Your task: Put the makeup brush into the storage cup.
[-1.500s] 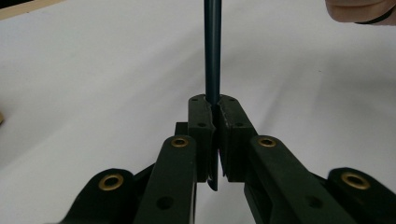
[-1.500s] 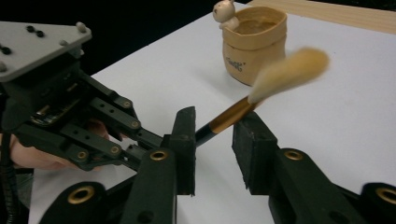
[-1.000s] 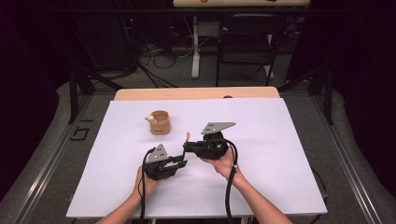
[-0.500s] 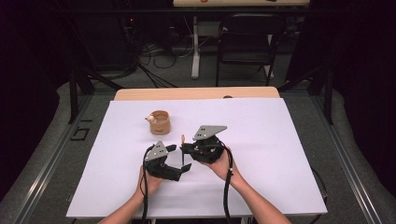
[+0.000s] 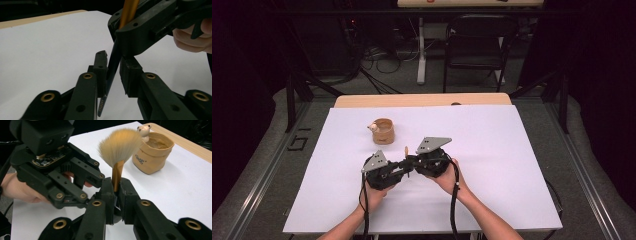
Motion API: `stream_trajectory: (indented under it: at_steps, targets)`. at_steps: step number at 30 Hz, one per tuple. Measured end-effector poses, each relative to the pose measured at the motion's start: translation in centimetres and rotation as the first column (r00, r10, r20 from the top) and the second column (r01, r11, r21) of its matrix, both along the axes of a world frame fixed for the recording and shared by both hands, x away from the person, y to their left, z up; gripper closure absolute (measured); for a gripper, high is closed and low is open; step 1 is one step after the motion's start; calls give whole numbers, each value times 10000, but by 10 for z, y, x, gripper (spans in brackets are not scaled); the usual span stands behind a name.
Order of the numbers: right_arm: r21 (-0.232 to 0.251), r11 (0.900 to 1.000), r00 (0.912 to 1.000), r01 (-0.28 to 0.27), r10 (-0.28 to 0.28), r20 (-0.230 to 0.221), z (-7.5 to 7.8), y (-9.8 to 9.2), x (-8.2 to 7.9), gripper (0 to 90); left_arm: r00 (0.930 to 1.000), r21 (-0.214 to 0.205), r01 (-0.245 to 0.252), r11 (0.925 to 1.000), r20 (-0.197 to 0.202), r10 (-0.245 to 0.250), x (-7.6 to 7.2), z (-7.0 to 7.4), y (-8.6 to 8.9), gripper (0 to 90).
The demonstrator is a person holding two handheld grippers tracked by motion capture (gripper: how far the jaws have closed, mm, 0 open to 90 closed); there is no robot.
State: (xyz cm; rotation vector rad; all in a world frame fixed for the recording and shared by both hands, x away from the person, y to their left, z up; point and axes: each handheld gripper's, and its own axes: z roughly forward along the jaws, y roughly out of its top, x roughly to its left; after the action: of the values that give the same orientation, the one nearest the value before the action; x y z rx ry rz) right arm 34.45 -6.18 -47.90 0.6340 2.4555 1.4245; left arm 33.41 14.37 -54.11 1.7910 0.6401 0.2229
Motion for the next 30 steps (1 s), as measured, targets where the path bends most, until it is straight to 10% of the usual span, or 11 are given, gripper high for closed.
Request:
stream_trajectory:
  at_steps: [9,30]
  targets:
    - [291,9996,9992,-56,67,-384,-5,-2,5,816,9997,357,-78,9993,222,70,-1,-1,-2,824]
    - [658,9943,9961,842,-821,-338,-19,-39,11,184,9962,572,-613,9965,654,575,4,5,10,823]
